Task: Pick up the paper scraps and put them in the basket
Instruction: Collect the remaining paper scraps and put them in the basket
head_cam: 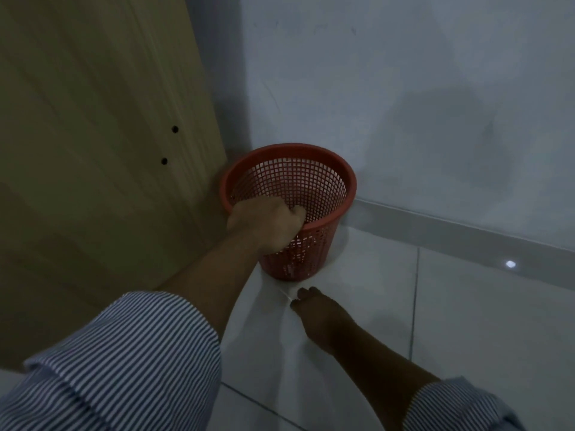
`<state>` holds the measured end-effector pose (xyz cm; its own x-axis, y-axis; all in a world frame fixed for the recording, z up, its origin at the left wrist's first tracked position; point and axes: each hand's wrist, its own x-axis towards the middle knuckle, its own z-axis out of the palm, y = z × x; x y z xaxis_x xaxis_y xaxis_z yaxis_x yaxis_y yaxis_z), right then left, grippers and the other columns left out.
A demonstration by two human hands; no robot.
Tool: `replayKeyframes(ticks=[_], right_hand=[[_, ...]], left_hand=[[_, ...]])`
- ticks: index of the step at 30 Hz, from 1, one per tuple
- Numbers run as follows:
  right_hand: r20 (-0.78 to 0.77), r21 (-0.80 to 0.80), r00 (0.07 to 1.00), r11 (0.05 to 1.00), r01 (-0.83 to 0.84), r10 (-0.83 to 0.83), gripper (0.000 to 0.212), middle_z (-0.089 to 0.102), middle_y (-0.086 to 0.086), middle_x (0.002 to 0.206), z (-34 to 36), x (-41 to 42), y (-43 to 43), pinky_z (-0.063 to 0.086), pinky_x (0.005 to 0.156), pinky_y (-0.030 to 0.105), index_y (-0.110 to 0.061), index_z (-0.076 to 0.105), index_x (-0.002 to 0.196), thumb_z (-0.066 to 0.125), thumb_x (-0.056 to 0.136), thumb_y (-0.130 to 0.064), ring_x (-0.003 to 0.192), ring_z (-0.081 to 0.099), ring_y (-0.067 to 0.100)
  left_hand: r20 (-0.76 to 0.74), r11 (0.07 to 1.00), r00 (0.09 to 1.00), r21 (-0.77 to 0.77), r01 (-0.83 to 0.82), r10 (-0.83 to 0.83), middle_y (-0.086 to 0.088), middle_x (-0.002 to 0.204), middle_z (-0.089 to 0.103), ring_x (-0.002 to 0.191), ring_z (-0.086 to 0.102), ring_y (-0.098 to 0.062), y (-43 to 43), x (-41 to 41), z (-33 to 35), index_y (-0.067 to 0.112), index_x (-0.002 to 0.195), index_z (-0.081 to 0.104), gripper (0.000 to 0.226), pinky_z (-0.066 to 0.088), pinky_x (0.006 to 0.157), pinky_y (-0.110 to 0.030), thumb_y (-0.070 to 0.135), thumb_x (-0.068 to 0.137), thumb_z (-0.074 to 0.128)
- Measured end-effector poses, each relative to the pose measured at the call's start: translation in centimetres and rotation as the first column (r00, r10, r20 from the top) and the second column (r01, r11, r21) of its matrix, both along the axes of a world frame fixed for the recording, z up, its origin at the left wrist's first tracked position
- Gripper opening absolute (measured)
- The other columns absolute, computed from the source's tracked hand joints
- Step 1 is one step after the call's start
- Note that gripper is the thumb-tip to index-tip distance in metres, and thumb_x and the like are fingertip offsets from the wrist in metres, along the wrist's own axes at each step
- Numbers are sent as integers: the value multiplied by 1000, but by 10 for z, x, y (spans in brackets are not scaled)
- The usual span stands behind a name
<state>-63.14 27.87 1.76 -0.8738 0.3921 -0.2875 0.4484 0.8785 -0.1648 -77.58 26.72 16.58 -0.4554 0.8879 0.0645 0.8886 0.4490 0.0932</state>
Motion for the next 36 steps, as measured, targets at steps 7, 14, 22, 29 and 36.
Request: replayKeyframes(ticks=[7, 14, 22, 29, 36], right_hand=[[-508, -170, 819, 963, 207, -266, 17, 64, 13, 75, -6, 27, 12, 52, 64, 31, -4, 67, 72, 51, 79, -7, 71, 63, 30], [-842, -186, 437, 931, 315, -316, 13, 69, -4, 91, 112, 46, 13, 45, 76, 10, -15, 71, 92, 62, 88, -8, 83, 59, 4], [-896, -136, 395, 973, 188, -201, 16, 68, 5, 93, 185, -30, 55, 36, 78, 0, -8, 72, 90, 62, 81, 1, 84, 54, 4], [-540, -209, 826, 976, 55, -162, 46, 51, 7, 144, 175, -46, 84, 23, 114, 21, -16, 55, 135, 63, 90, -14, 135, 42, 17], [-558, -193, 794, 968, 158, -241, 45, 40, 3, 152, 185, -8, 88, 12, 111, 17, -23, 48, 141, 54, 96, -20, 143, 29, 16]], left_hand=[[-18, 1000, 1000, 2, 5, -5, -6, 77, 65, 70, 57, -24, 4, -2, -1, 11, 77, 65, 64, 45, 70, -36, 54, 90, 21], [-67, 996, 995, -54, 67, -71, -8, 89, 69, 76, 58, -26, 2, -2, -1, 13, 89, 64, 57, 44, 69, -37, 49, 91, 19], [-153, 966, 953, -45, 256, -260, -16, 109, 66, 94, 64, -36, -4, 0, 2, 17, 130, 50, 43, 45, 64, -39, 33, 98, 26], [-176, 966, 950, -27, 257, -257, -14, 110, 67, 95, 64, -34, -3, -2, -2, 14, 126, 55, 48, 45, 67, -37, 33, 98, 21], [-59, 994, 993, -20, 104, -105, -14, 99, 70, 91, 64, -32, -4, 4, 7, 11, 96, 65, 51, 52, 79, -43, 41, 96, 24]])
